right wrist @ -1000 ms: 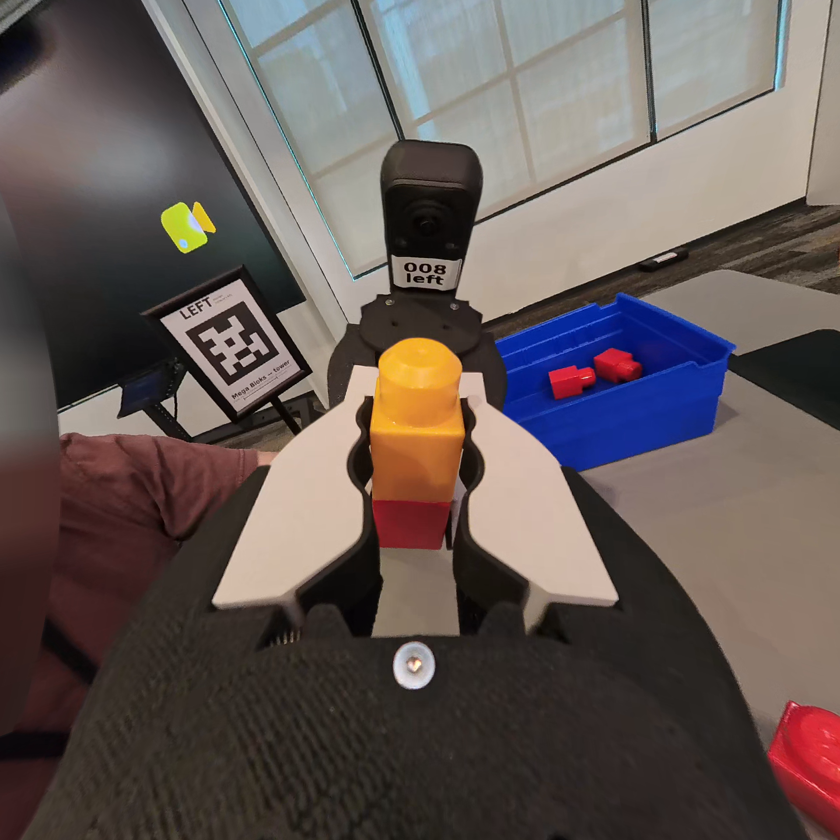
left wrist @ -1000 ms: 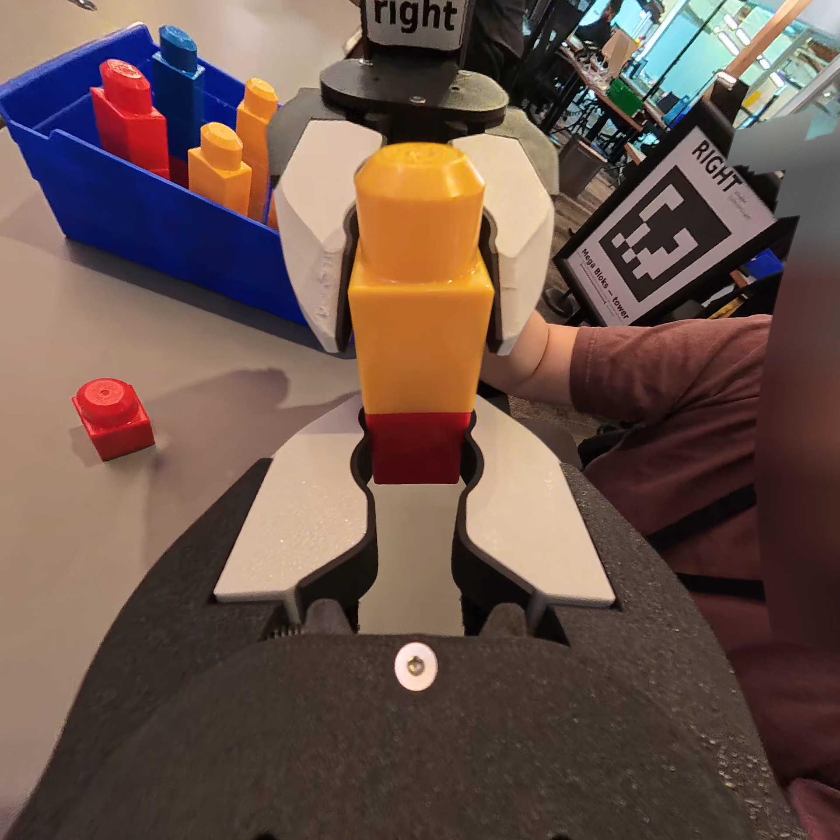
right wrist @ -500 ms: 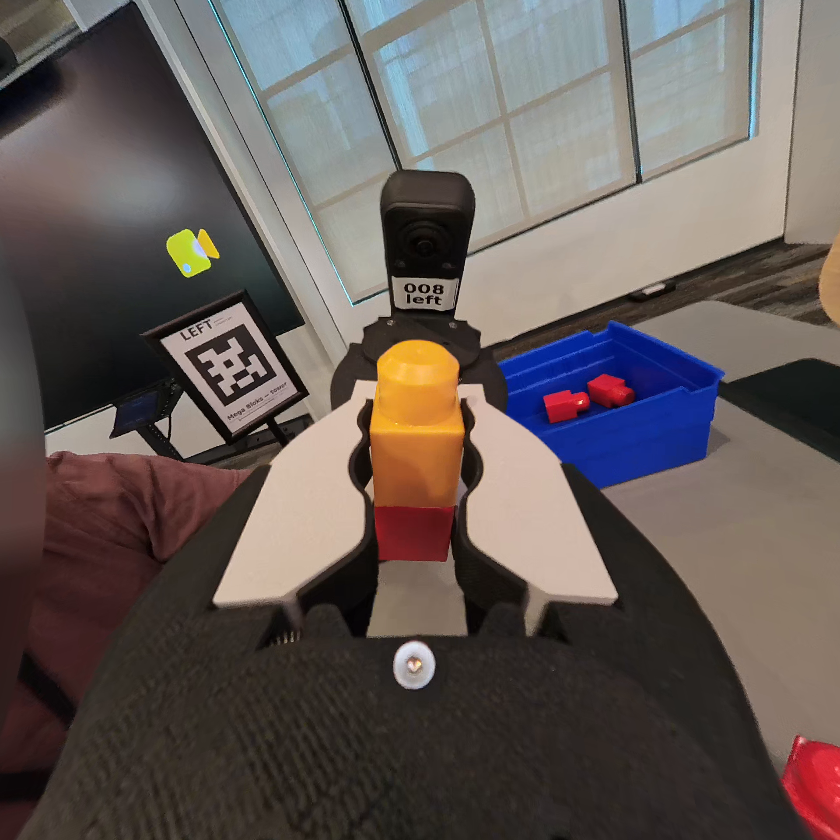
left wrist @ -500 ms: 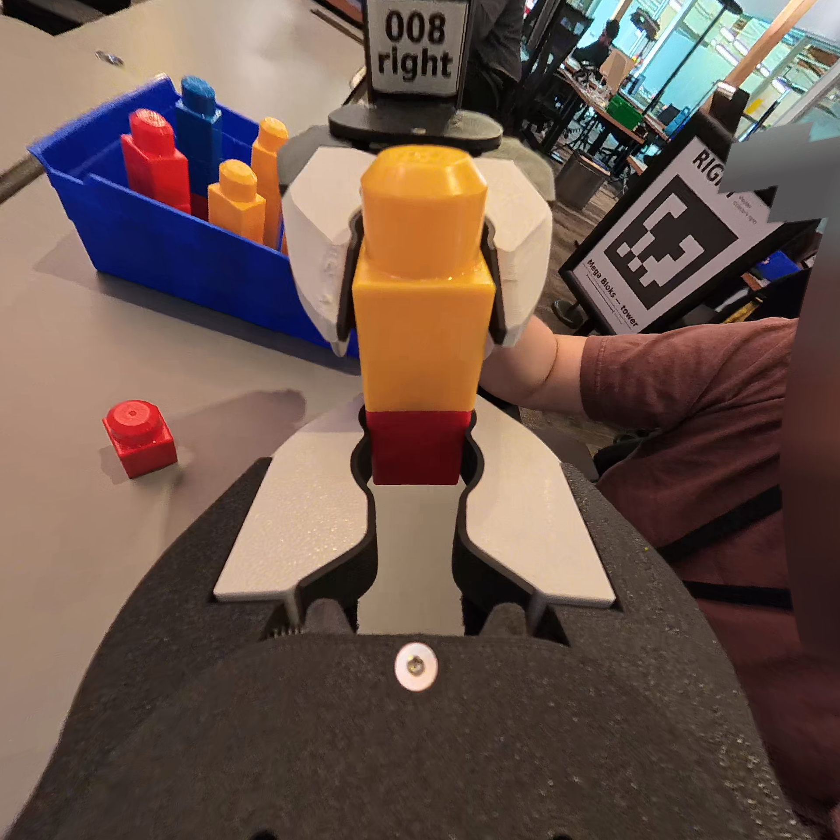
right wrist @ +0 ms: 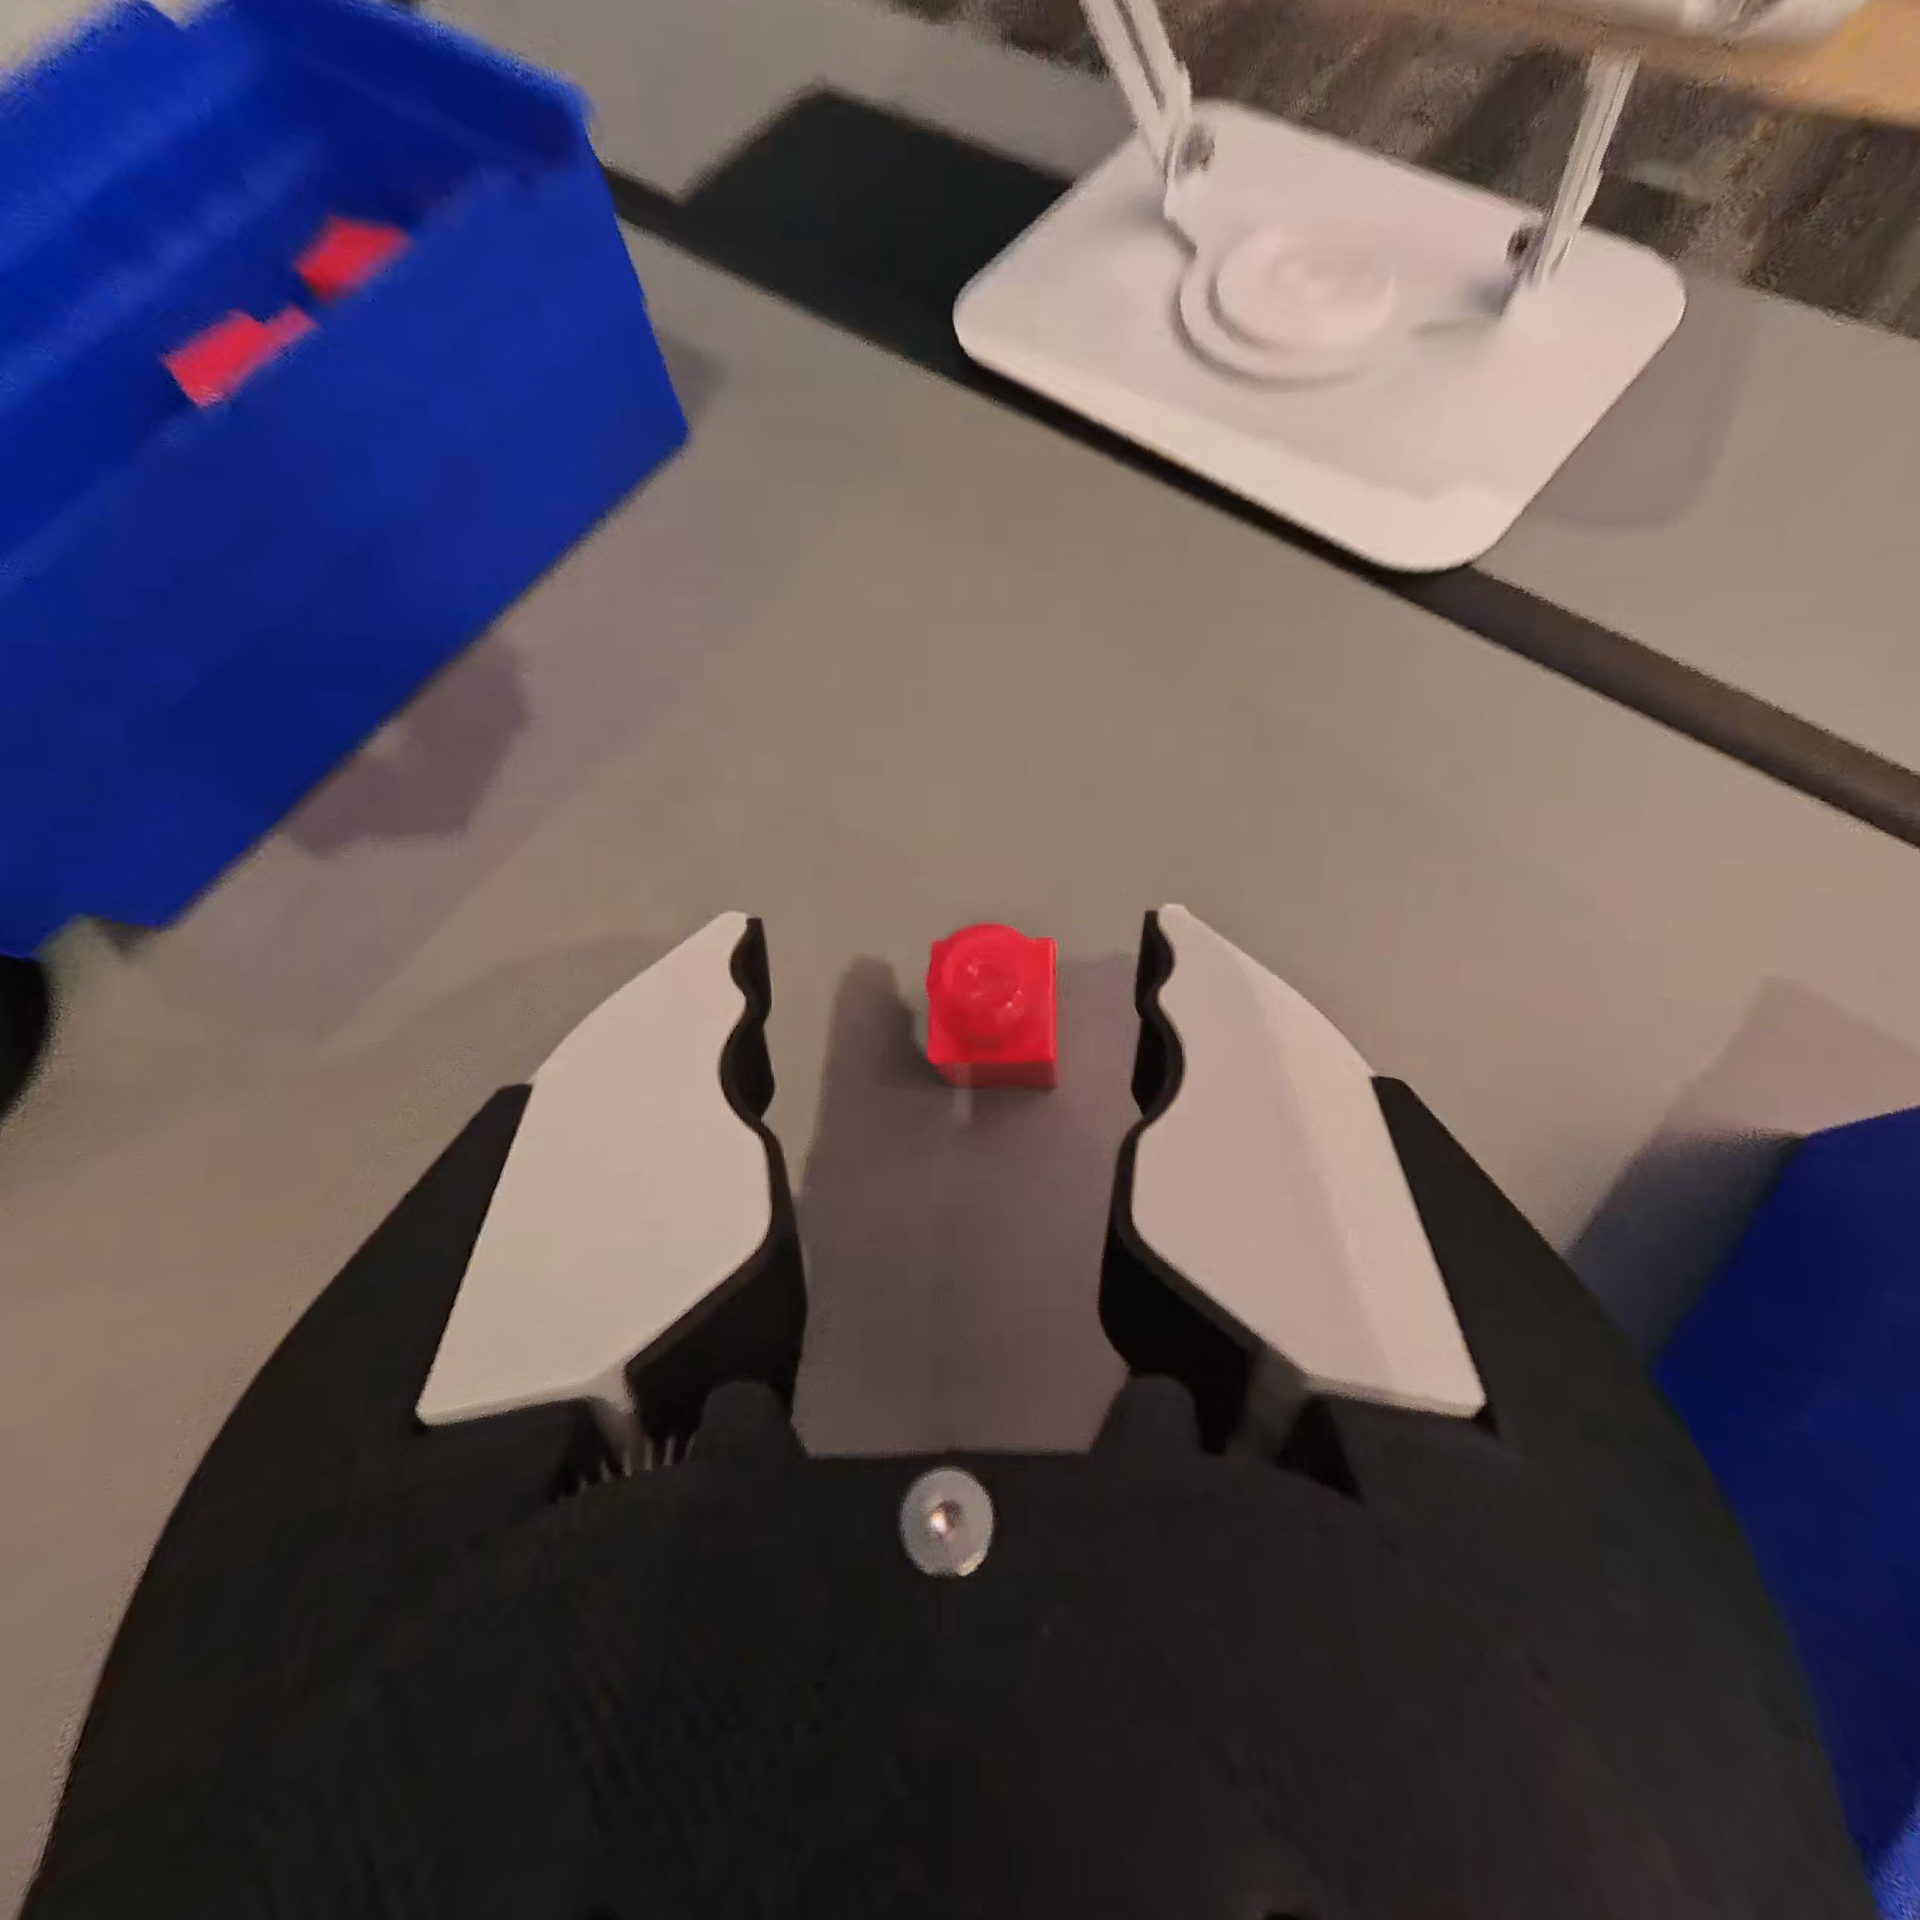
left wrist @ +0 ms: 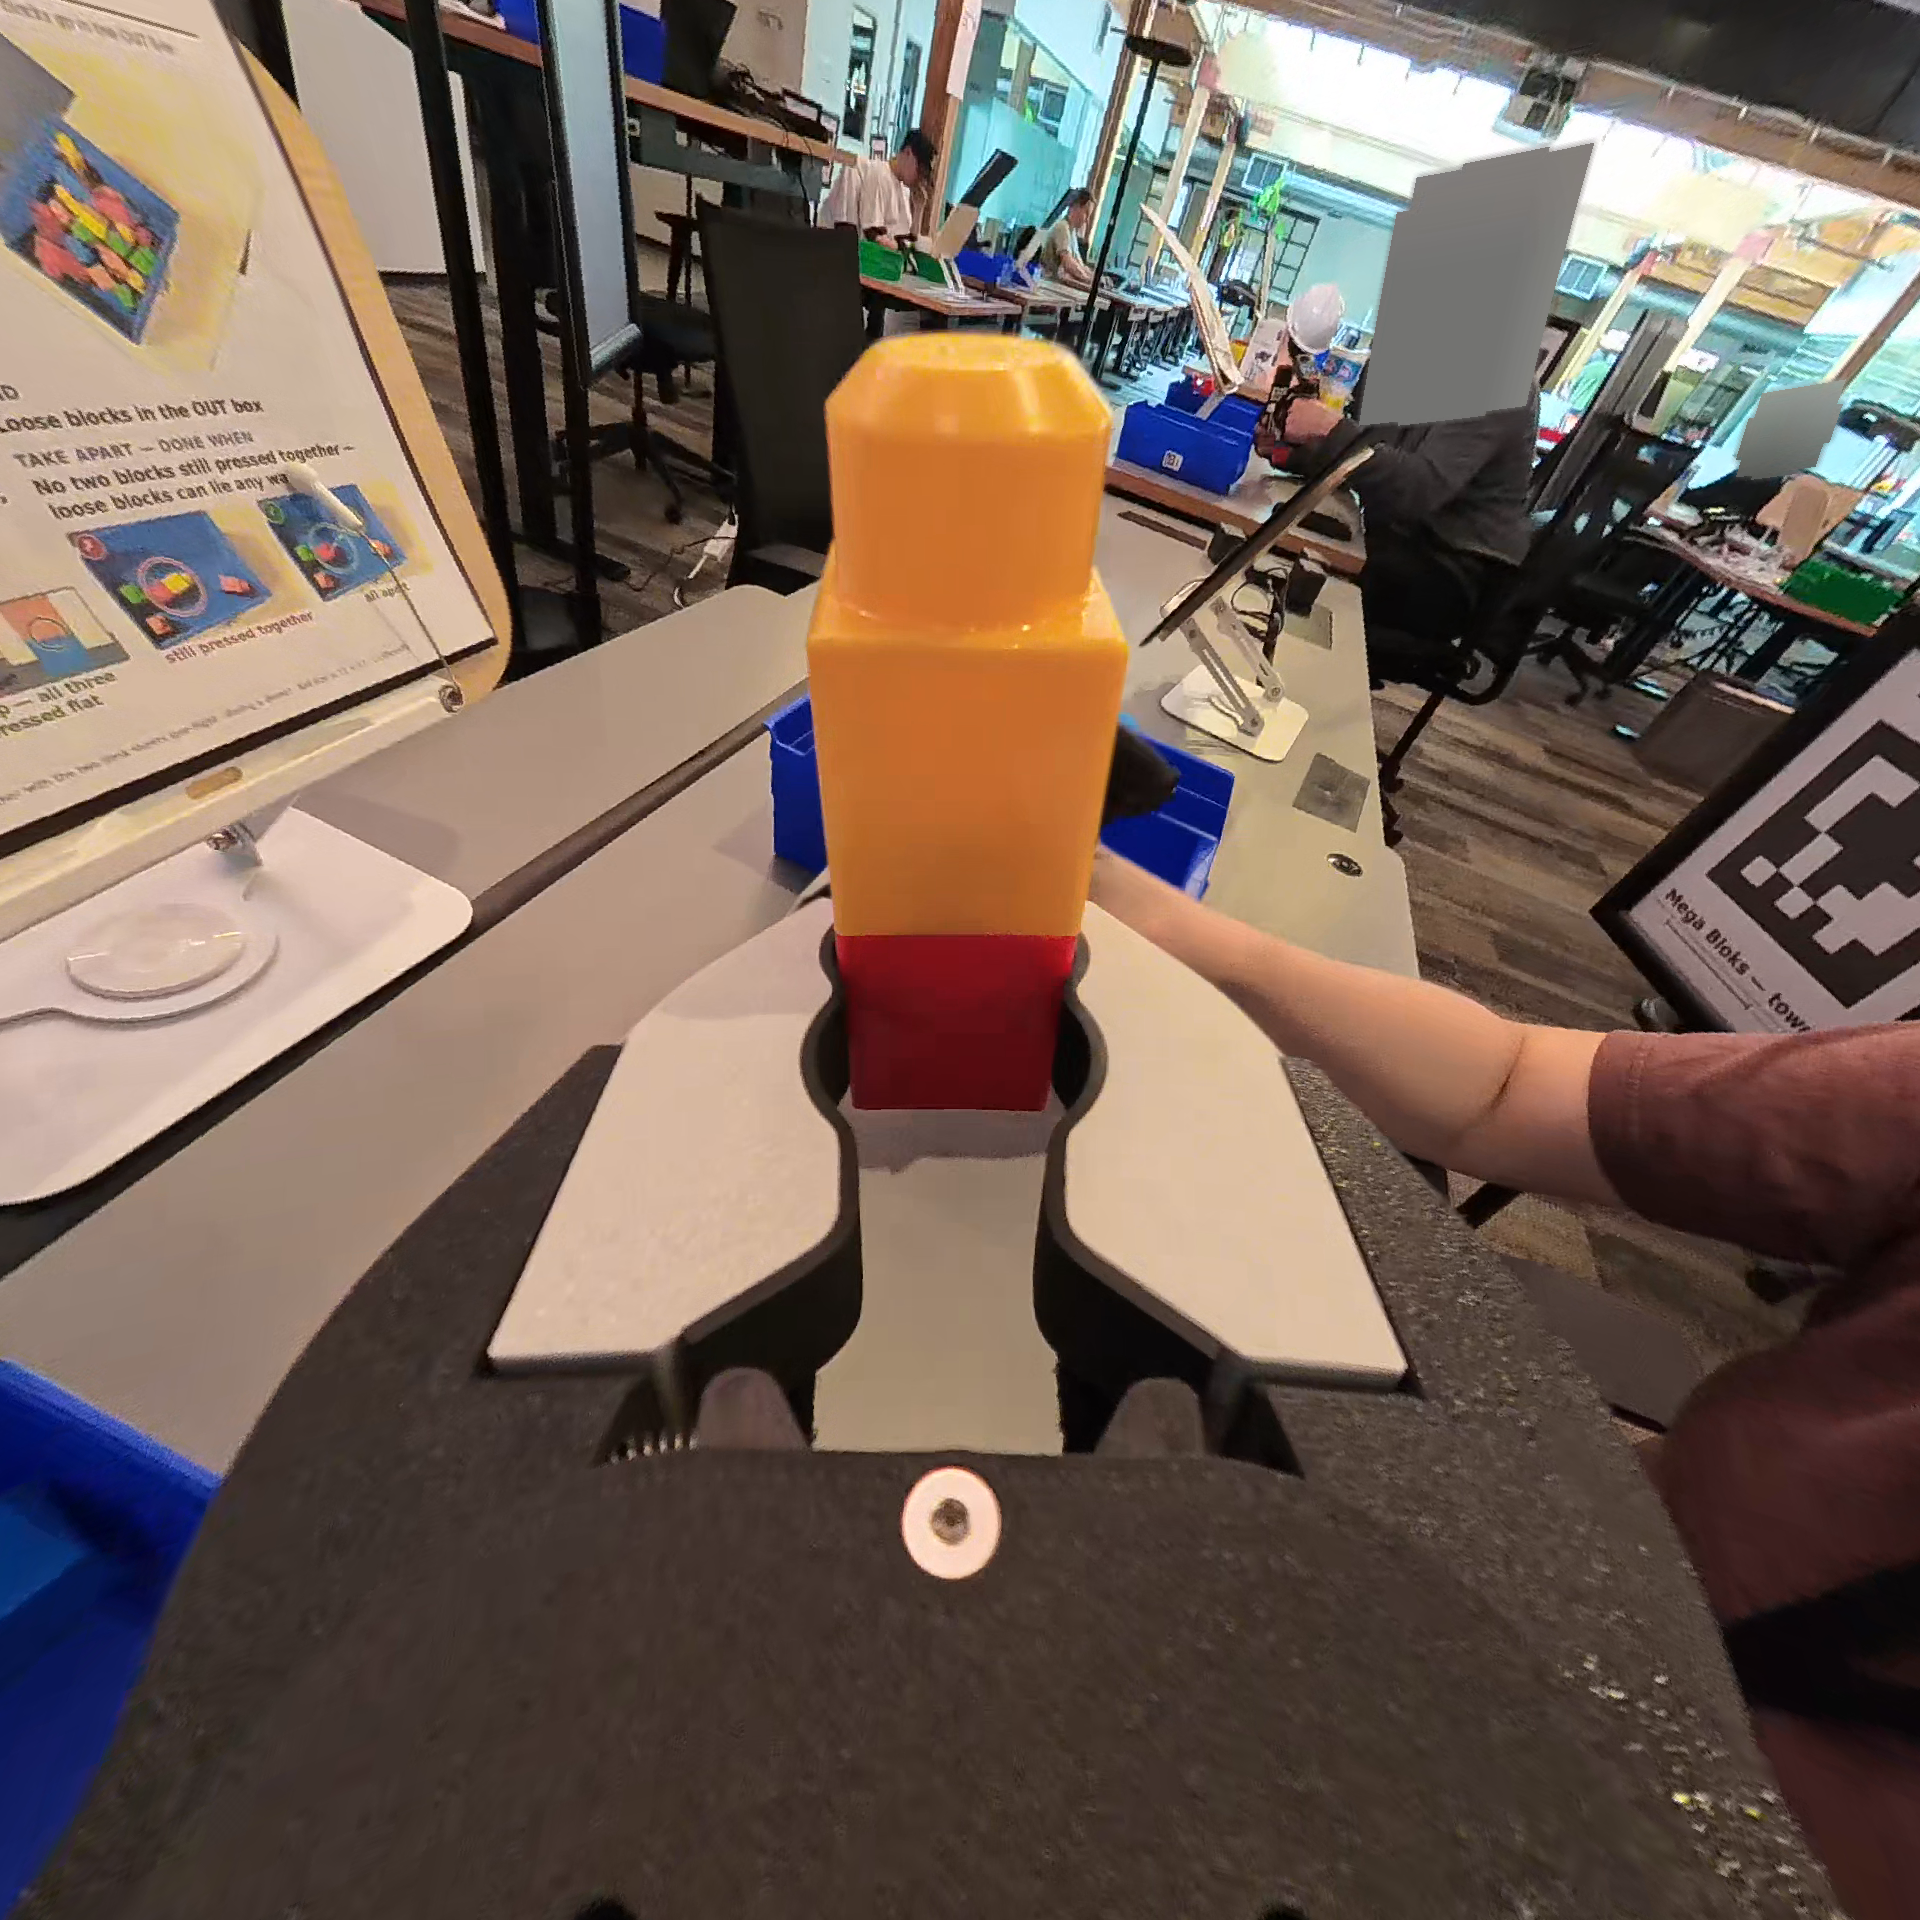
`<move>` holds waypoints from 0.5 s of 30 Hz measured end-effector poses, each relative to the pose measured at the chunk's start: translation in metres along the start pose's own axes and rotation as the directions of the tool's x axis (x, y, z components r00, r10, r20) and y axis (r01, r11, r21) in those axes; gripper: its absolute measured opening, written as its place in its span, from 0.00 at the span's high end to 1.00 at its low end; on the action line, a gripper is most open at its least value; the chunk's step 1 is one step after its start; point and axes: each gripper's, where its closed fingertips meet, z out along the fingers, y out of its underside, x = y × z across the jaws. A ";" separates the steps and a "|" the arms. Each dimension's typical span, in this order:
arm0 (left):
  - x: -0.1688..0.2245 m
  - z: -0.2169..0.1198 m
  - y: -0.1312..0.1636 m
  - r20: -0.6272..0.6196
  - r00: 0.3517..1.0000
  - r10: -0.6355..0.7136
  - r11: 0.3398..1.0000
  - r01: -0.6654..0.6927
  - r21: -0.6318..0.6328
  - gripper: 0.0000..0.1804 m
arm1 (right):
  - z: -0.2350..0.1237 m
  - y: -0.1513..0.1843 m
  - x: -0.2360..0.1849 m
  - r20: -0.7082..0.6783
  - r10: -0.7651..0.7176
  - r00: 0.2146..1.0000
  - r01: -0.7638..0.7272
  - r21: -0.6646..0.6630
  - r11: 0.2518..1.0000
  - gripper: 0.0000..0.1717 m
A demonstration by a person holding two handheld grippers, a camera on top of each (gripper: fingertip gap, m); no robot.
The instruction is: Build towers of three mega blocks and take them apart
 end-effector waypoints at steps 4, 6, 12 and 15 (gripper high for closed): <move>-0.002 -0.006 -0.002 0.007 1.000 -0.003 1.000 0.003 0.008 0.81 | 0.023 0.019 0.005 -0.070 -0.036 0.997 0.034 -0.032 0.999 0.61; -0.002 -0.008 -0.004 0.004 1.000 -0.013 1.000 0.013 0.021 0.80 | 0.030 0.024 0.007 -0.087 -0.027 0.996 0.024 -0.026 0.999 0.61; 0.002 -0.010 -0.004 -0.011 1.000 -0.014 1.000 0.014 0.016 0.80 | 0.046 0.051 0.008 -0.091 -0.037 0.995 0.024 -0.135 0.991 0.69; 0.003 -0.010 -0.004 -0.017 1.000 -0.013 1.000 0.013 0.010 0.80 | 0.046 0.052 0.014 -0.101 -0.034 0.994 0.020 -0.128 0.992 0.76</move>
